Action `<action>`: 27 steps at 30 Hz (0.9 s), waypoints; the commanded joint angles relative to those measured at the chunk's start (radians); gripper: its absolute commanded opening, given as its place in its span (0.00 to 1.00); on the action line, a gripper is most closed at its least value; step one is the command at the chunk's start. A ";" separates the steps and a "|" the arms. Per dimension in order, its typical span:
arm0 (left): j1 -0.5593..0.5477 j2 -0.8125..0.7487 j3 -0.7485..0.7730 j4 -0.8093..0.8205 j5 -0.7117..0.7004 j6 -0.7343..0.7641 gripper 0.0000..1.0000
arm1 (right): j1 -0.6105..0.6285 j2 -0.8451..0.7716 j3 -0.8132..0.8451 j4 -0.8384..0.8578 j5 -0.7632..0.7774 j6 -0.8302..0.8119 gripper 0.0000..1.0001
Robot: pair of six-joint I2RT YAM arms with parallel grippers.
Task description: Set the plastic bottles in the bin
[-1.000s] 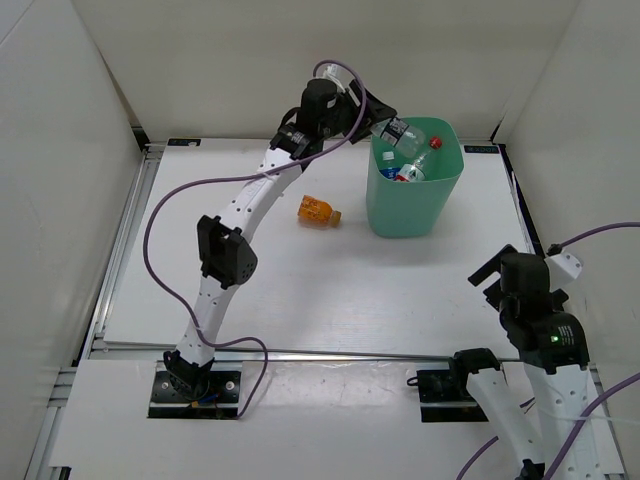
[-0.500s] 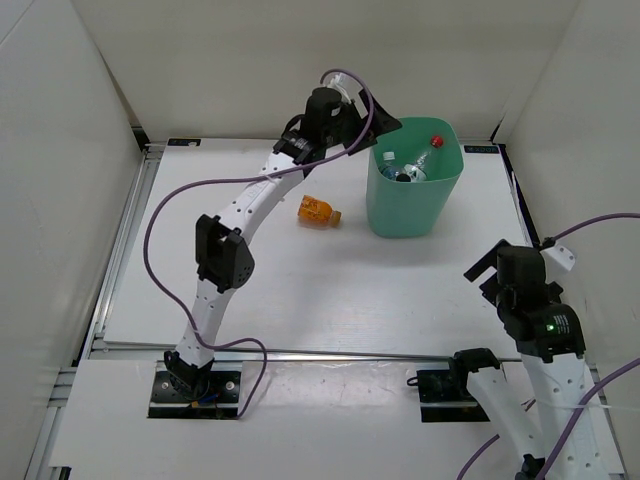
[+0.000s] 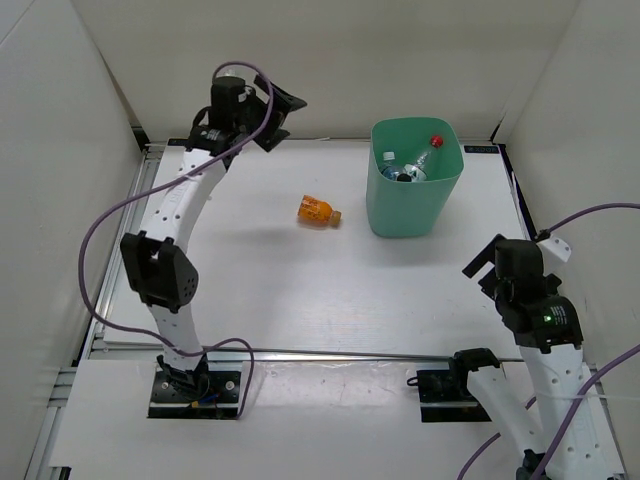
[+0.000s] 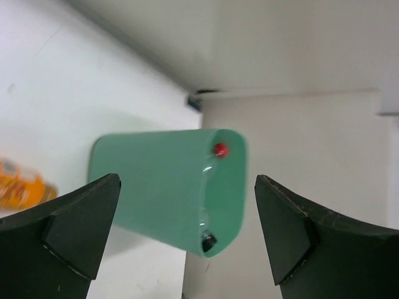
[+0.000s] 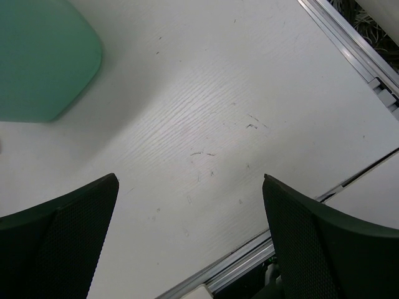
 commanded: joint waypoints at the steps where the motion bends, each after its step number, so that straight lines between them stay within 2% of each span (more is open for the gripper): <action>1: -0.048 0.112 0.093 -0.297 -0.067 -0.046 1.00 | -0.003 0.012 0.043 0.048 0.006 -0.012 0.99; 2: -0.048 0.145 0.203 -0.444 -0.084 -0.055 1.00 | -0.003 0.012 0.043 0.048 0.006 -0.012 0.99; 5: -0.048 0.284 0.401 -0.638 -0.128 -0.101 1.00 | -0.003 0.012 0.034 0.048 0.006 -0.003 0.99; 7: -0.048 0.301 0.401 -0.706 -0.162 -0.164 1.00 | -0.003 -0.008 0.013 0.048 -0.003 0.007 0.99; 11: -0.058 0.244 0.182 -0.669 -0.162 -0.265 1.00 | -0.003 -0.008 0.003 0.028 -0.003 0.016 0.99; 17: -0.088 0.304 0.216 -0.735 -0.202 -0.274 1.00 | -0.003 0.001 0.003 0.028 -0.003 0.016 0.99; 19: -0.098 0.304 0.186 -0.669 -0.193 -0.287 1.00 | -0.003 0.001 0.003 0.028 -0.003 0.016 0.99; 27: -0.116 0.385 0.204 -0.637 -0.162 -0.285 1.00 | -0.003 0.001 -0.017 0.028 0.006 0.007 0.99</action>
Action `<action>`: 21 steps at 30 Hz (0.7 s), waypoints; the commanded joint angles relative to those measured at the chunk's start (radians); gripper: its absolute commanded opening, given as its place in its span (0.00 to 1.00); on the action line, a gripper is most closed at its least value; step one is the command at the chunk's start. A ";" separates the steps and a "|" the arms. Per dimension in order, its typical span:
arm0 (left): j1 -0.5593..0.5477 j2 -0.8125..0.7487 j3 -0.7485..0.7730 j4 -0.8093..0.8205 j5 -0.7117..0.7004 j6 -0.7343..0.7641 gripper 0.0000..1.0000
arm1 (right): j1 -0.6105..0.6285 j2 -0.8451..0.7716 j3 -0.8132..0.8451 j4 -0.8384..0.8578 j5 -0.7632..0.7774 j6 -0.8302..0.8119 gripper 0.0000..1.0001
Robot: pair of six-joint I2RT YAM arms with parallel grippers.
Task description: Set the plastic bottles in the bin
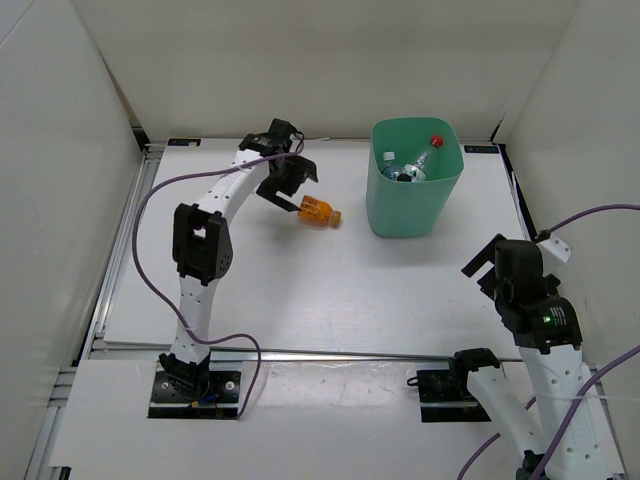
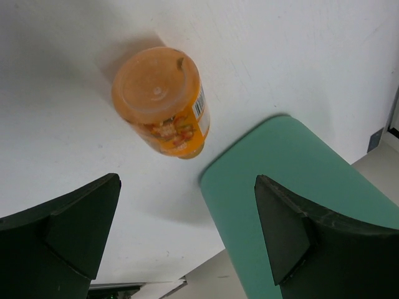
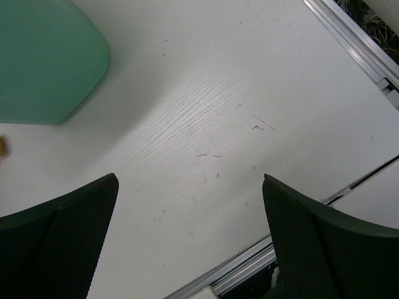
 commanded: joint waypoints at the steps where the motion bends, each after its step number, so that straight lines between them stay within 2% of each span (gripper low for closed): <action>1: -0.010 0.018 0.008 0.030 0.006 -0.004 1.00 | -0.003 0.001 -0.015 0.010 0.014 -0.005 0.99; 5: -0.010 0.064 0.008 0.021 0.006 0.014 1.00 | -0.003 -0.010 -0.035 0.010 0.026 -0.005 0.99; 10: -0.010 0.145 0.089 0.021 0.015 0.024 1.00 | -0.003 -0.010 -0.044 0.010 -0.007 -0.005 0.99; 15: -0.010 0.190 0.092 0.070 0.034 0.014 1.00 | -0.003 0.009 -0.044 0.010 0.002 -0.005 0.99; 19: -0.010 0.209 0.058 0.116 0.069 0.014 0.92 | -0.003 0.027 -0.053 0.020 0.002 -0.015 0.99; 21: -0.010 0.209 0.048 0.139 0.079 0.014 0.83 | -0.003 0.027 -0.053 0.020 0.002 -0.015 0.99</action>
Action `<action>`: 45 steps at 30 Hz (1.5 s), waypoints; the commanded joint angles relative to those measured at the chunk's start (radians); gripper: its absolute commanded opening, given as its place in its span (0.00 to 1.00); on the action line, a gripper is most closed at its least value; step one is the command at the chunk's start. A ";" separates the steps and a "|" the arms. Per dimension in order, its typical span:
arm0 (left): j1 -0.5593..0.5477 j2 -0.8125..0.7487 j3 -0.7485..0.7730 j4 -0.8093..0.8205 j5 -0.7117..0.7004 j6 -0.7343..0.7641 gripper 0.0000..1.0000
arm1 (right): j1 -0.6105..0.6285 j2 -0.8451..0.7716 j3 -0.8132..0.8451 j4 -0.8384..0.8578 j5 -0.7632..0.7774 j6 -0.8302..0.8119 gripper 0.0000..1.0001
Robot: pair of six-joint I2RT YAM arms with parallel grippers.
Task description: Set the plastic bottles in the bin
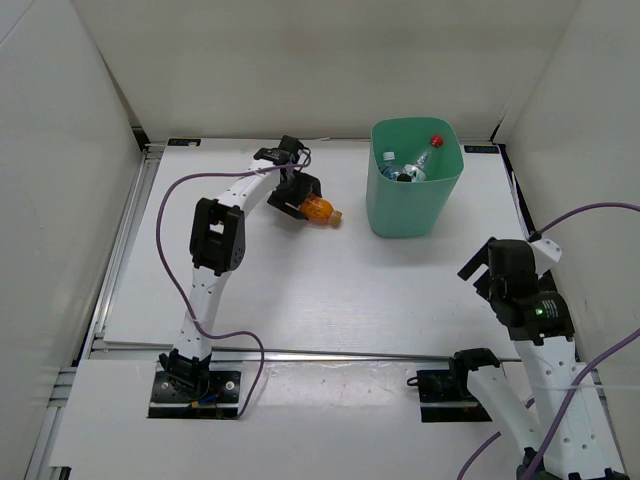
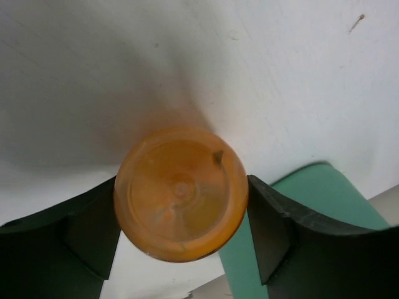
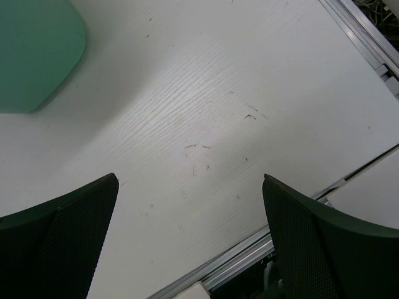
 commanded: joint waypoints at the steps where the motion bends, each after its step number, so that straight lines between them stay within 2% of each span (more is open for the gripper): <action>1: -0.004 -0.019 -0.020 0.056 0.035 0.005 0.79 | -0.003 0.005 -0.004 0.018 0.009 -0.013 0.99; 3: -0.004 -0.028 -0.034 0.069 0.035 0.016 0.71 | -0.003 0.005 -0.004 0.018 0.019 -0.013 0.99; 4: -0.004 -0.039 -0.051 0.081 0.035 0.028 0.63 | -0.003 0.005 -0.004 0.018 0.019 -0.013 0.99; 8: 0.019 -0.085 -0.095 0.082 0.026 0.063 0.46 | -0.003 0.014 -0.004 0.018 0.019 -0.013 0.99; 12: 0.073 -0.202 -0.163 0.082 0.011 0.090 0.41 | -0.003 0.025 -0.004 0.018 0.019 -0.004 0.99; 14: 0.122 -0.293 -0.163 0.091 -0.001 0.100 0.35 | -0.003 0.036 -0.004 0.029 0.010 0.005 0.99; 18: 0.171 -0.341 -0.045 0.186 0.009 0.090 0.35 | -0.003 0.054 -0.015 0.041 0.009 -0.015 0.99; 19: 0.171 -0.324 0.084 0.200 0.018 0.105 0.35 | -0.003 0.054 -0.015 0.050 0.009 -0.015 0.99; 22: 0.148 -0.244 0.281 0.311 0.106 0.114 0.36 | -0.003 0.065 -0.015 0.050 0.000 -0.015 0.99; 25: 0.102 -0.177 0.381 0.489 0.190 0.086 0.36 | -0.003 0.074 -0.006 0.059 -0.010 -0.015 0.99; 28: 0.043 -0.152 0.393 0.645 0.239 0.086 0.37 | -0.003 0.074 -0.006 0.059 -0.010 -0.015 0.99; 32: -0.034 -0.141 0.371 0.775 0.276 0.086 0.37 | -0.003 0.037 -0.015 0.046 0.011 -0.015 0.99; 38: -0.130 -0.122 0.314 0.784 0.276 0.159 0.37 | -0.003 -0.048 -0.015 0.009 0.029 0.007 0.99; 43: -0.180 -0.059 0.350 0.784 0.285 0.149 0.39 | -0.003 -0.078 -0.004 -0.009 0.029 0.007 0.99; 45: -0.189 -0.068 0.341 0.784 0.276 0.162 0.49 | -0.003 -0.078 0.005 -0.010 0.029 0.007 0.99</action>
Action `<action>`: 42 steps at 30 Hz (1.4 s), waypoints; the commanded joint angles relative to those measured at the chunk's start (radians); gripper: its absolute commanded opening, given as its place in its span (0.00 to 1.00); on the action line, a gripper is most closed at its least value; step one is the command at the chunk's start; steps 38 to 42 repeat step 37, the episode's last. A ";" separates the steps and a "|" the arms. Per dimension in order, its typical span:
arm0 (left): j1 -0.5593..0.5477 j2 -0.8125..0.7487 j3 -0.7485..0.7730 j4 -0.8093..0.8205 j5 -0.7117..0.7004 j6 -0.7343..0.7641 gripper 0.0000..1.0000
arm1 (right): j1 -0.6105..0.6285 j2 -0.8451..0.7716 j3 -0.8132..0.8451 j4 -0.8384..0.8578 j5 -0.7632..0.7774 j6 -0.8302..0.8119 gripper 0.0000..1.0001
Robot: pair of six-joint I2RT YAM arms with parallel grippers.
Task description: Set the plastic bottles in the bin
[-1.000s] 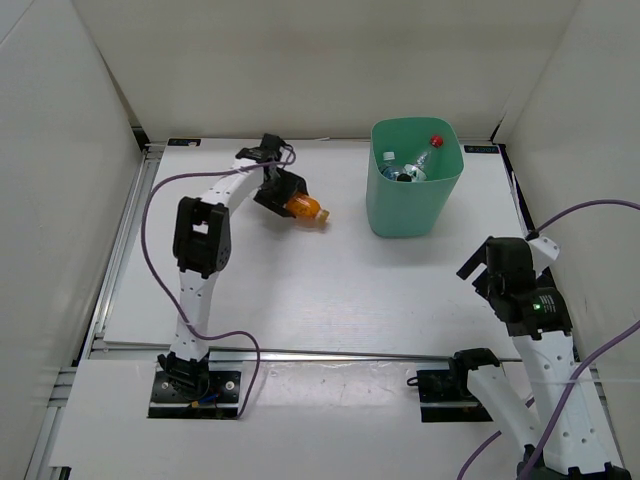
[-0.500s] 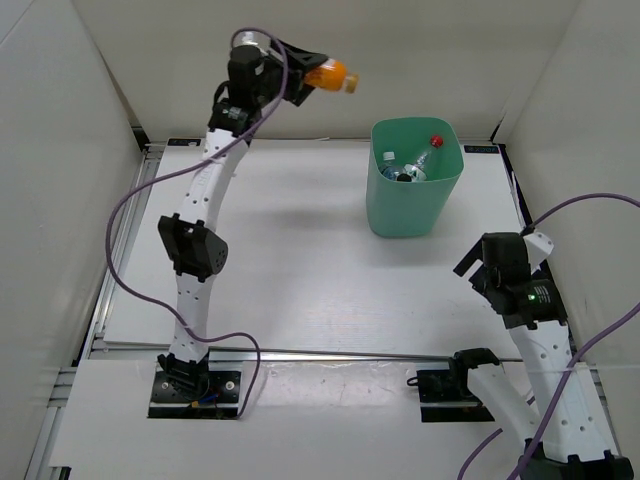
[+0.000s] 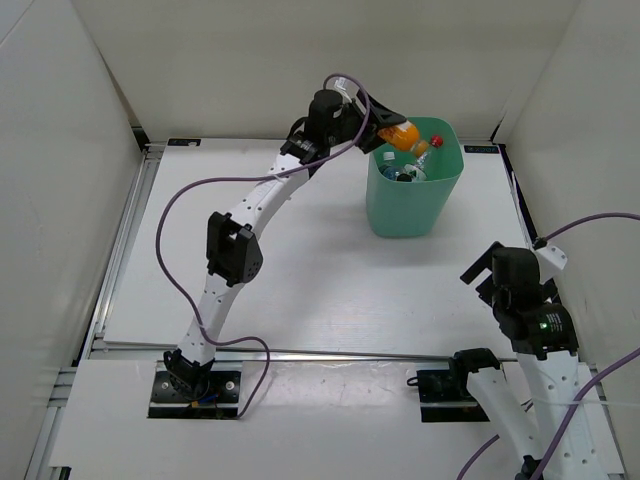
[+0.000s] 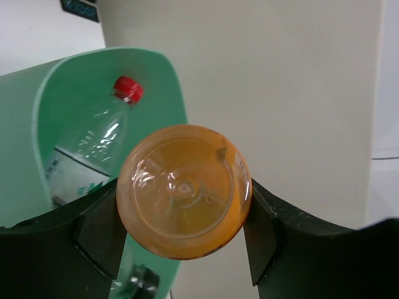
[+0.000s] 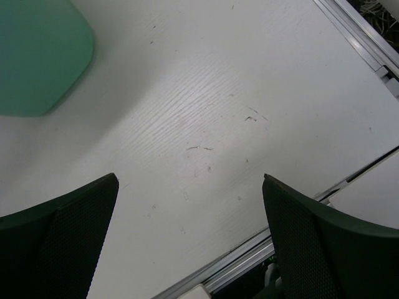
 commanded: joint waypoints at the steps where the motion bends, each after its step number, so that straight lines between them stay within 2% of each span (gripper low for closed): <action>1: -0.003 -0.039 -0.007 0.034 0.007 0.024 0.59 | -0.003 -0.009 0.024 -0.014 0.024 0.002 0.99; 3: -0.003 -0.049 -0.016 0.034 0.007 0.034 0.82 | -0.003 -0.020 0.024 -0.015 0.024 0.002 0.99; 5: -0.003 -0.049 -0.016 0.034 0.019 0.034 0.90 | -0.003 -0.020 0.024 -0.015 0.024 0.002 0.99; 6: -0.003 -0.049 -0.016 0.034 0.019 0.034 1.00 | -0.003 -0.020 0.024 -0.015 0.024 0.002 0.99; 9: -0.003 -0.070 -0.016 0.034 0.019 0.043 1.00 | -0.003 -0.020 0.024 -0.015 0.024 0.012 0.99; 15: -0.003 -0.188 -0.128 0.034 -0.003 0.178 1.00 | -0.003 0.001 0.050 -0.001 0.024 0.012 0.99; 17: 0.017 -0.312 -0.258 0.023 -0.025 0.259 1.00 | -0.003 0.013 0.076 0.011 0.058 0.001 0.99; 18: 0.017 -0.420 -0.315 0.006 -0.063 0.357 1.00 | -0.003 0.032 0.101 0.021 0.067 -0.016 0.99; 21: 0.026 -0.581 -0.545 -0.032 -0.155 0.538 1.00 | -0.003 0.089 0.135 0.041 0.038 -0.093 0.99; 22: 0.016 -0.681 -0.605 -0.041 -0.236 0.580 1.00 | -0.003 0.107 0.146 0.041 0.027 -0.123 0.99; 24: -0.006 -0.788 -0.792 -0.055 -0.350 0.698 1.00 | -0.003 0.159 0.156 0.041 0.004 -0.154 0.99; 25: -0.018 -0.890 -0.856 -0.055 -0.491 0.727 1.00 | -0.003 0.177 0.156 0.041 -0.017 -0.154 0.99; 28: -0.043 -1.042 -1.105 -0.064 -0.720 0.789 1.00 | 0.011 0.219 0.144 0.051 -0.083 -0.223 0.99; 29: -0.043 -1.143 -1.166 -0.064 -0.768 0.801 1.00 | 0.011 0.210 0.144 0.073 -0.124 -0.250 0.99; 30: -0.043 -1.193 -1.294 -0.064 -0.813 0.821 1.00 | 0.020 0.210 0.123 0.097 -0.216 -0.296 0.99; 33: -0.043 -1.386 -1.513 -0.074 -0.973 0.853 1.00 | 0.020 0.211 0.104 0.107 -0.237 -0.279 0.99; 37: -0.043 -1.622 -1.693 -0.095 -1.196 0.864 1.00 | 0.020 0.247 0.086 0.107 -0.194 -0.208 0.99; 42: -0.043 -1.622 -1.693 -0.095 -1.196 0.864 1.00 | 0.020 0.247 0.086 0.107 -0.194 -0.208 0.99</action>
